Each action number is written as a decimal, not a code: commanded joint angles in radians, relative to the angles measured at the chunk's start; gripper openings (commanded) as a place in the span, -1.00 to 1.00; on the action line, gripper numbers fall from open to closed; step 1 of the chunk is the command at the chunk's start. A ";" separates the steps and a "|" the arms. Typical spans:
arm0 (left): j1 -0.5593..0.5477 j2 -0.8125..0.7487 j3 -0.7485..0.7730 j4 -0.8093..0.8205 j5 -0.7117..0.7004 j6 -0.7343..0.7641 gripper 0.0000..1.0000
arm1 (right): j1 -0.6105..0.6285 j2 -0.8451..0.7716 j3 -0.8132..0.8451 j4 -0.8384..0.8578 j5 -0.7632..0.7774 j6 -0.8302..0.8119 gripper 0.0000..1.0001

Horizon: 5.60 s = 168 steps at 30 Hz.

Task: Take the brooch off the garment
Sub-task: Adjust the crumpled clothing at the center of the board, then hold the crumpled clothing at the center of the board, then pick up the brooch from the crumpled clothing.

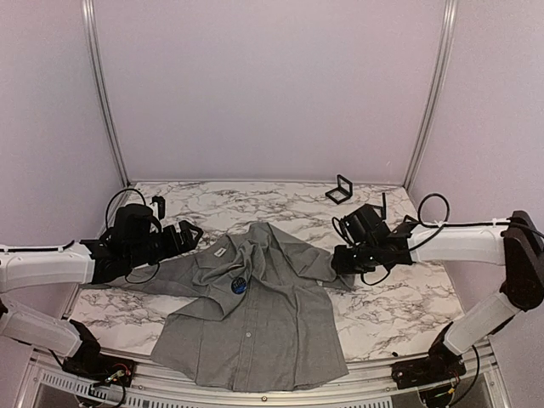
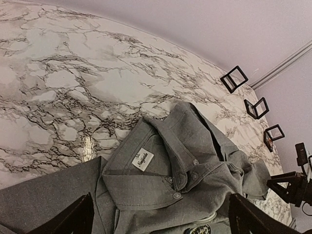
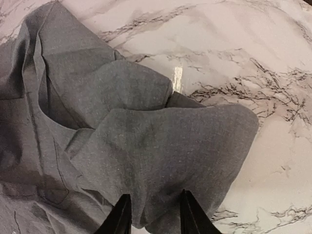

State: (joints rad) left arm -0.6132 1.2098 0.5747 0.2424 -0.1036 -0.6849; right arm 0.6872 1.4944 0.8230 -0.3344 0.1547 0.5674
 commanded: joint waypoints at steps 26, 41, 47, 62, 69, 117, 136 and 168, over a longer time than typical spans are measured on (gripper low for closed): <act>0.016 -0.220 -0.111 -0.286 -0.148 -0.330 0.97 | 0.323 0.646 1.020 -0.174 -0.261 -0.841 0.08; 0.057 -0.342 -0.100 -0.372 -0.219 -0.329 0.98 | 0.358 0.900 1.274 -0.366 -0.191 -0.842 -0.19; 0.061 -0.329 -0.104 -0.347 -0.198 -0.325 0.98 | 0.358 0.929 1.302 -0.377 -0.164 -0.822 -0.57; 0.070 -0.207 -0.058 -0.191 0.024 -0.239 0.98 | 0.229 0.881 1.337 -0.230 -0.300 -0.393 -1.00; 0.070 -0.104 -0.017 -0.099 0.137 -0.228 0.97 | 0.215 0.862 1.298 -0.101 -0.310 -0.168 -1.00; -0.005 0.199 -0.103 0.263 0.297 -0.529 0.38 | 0.275 0.695 0.948 -0.142 -0.308 -0.712 -0.59; -0.051 0.326 -0.119 0.410 0.283 -0.670 -0.18 | 0.278 0.693 0.931 -0.083 -0.344 -0.593 -1.00; -0.071 0.394 -0.071 0.463 0.284 -0.729 -0.35 | 0.278 0.682 0.929 -0.089 -0.321 -0.589 -1.00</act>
State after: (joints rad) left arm -0.6800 1.6325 0.4900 0.7143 0.1833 -1.4170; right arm 0.9592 2.1757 1.7493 -0.4339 -0.1741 -0.0292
